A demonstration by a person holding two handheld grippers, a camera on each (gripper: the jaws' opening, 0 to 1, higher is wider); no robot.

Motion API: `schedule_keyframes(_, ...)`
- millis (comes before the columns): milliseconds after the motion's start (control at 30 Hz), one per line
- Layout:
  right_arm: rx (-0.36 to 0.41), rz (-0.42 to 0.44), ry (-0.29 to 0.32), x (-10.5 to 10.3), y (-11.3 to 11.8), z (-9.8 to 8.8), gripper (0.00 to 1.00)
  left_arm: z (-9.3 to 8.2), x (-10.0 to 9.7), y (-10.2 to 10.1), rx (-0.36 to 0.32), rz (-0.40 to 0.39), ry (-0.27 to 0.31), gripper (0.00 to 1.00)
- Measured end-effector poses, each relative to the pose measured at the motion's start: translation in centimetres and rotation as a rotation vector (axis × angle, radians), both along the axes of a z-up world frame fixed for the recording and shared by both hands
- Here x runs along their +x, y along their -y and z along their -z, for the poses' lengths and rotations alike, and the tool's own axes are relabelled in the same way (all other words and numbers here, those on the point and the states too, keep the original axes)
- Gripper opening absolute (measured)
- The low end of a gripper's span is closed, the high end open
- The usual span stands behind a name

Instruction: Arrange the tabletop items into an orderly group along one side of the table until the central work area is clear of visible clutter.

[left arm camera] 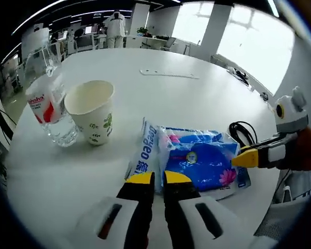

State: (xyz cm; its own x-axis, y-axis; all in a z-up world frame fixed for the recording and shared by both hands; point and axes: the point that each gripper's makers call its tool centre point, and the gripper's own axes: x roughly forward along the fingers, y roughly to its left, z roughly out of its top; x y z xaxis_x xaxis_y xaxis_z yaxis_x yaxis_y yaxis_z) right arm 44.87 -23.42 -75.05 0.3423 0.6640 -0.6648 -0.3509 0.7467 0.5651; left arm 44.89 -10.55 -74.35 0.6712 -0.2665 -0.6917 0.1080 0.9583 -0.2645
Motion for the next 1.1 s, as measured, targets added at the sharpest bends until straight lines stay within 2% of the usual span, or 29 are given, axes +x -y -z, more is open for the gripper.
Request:
schedule_keyframes(33, -0.001, 0.001, 0.002, 0.0, 0.0, 0.0, 0.09, -0.1, 0.0, 0.1, -0.024, -0.020, 0.004, 0.00)
schedule_keyframes(133, -0.027, 0.017, 0.012, -0.1, 0.5, 0.2, 0.02, 0.0, -0.4, 0.5, -0.022, -0.027, -0.006, 0.00)
schedule_keyframes(300, -0.010, 0.047, 0.005, -0.1, 1.0, 0.0, 0.00, -0.1, -1.0, 1.0, -0.035, -0.049, -0.013, 0.00)
schedule_keyframes(600, 0.008, 0.072, 0.003, -0.5, 1.5, -0.4, 0.00, -0.6, -2.0, 1.8, -0.052, -0.084, -0.027, 0.00)
schedule_keyframes(867, 0.036, 0.065, 0.022, -1.4, 2.3, -1.6, 0.00, -1.6, -2.9, 2.3, -0.048, -0.085, -0.013, 0.00)
schedule_keyframes(1100, 0.055, 0.060, 0.036, -2.7, 3.2, -2.3, 0.00, -2.4, -3.8, 3.2, -0.076, -0.120, 0.000, 0.00)
